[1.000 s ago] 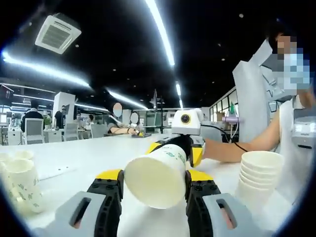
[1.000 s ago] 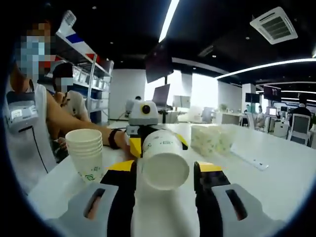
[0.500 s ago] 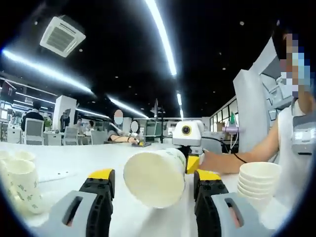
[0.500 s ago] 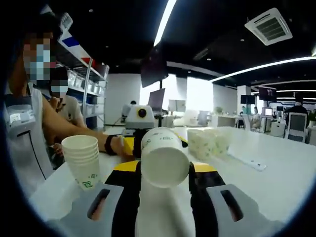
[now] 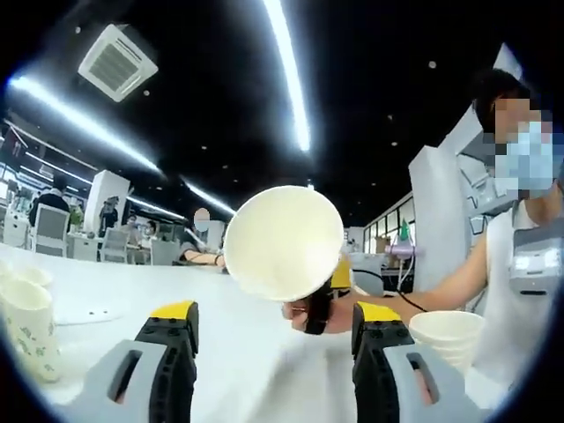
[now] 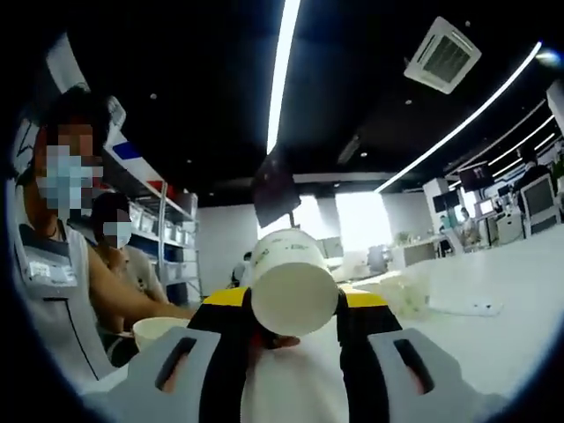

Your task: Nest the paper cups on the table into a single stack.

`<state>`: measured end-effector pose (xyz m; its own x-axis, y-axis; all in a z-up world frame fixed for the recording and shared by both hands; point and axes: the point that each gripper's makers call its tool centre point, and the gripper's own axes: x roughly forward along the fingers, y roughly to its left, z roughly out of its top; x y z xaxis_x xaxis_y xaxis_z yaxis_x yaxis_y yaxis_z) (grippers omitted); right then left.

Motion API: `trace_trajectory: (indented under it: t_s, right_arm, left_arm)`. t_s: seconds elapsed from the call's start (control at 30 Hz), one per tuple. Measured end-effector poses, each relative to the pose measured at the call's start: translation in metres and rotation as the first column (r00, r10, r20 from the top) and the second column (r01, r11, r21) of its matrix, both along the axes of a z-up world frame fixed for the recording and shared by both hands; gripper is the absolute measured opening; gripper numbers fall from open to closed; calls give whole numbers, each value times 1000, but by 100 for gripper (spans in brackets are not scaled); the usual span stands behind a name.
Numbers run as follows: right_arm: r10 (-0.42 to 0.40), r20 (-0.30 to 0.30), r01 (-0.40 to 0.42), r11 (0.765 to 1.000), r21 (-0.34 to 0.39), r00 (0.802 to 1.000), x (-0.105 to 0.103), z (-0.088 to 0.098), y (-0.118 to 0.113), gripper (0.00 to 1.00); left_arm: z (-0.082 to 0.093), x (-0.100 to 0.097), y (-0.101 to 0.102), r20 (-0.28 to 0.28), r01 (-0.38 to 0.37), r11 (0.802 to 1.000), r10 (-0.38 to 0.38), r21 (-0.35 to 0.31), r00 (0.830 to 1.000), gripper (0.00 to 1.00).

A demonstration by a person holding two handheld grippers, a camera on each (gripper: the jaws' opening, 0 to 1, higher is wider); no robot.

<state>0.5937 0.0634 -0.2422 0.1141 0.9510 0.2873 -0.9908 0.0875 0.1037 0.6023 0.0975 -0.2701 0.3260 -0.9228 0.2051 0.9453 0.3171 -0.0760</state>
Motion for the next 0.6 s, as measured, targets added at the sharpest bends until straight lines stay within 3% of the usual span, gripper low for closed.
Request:
trace_trajectory:
  t_s: [0.13,0.3,0.5,0.6]
  right_arm:
    - [23,2,-23,1000,15,1000,-6,2,4,40]
    - [57,22,-57,998,-13,998,-16,-6,15,40]
    - [131,-14,-130,990,58,991,-25,0,25,40]
    - [141,-9,-141,989,45,990,-28,-3,28,40]
  left_arm:
    - [4,-4,0,-20,53,998,-54,-38,998,70]
    - [34,-18,9,54,140,975,-132,-175,990,69]
    - [42,-19,9,98,140,967,-122,-212,988,65]
    - [45,-22,8,117,144,965,-120,-218,986,63]
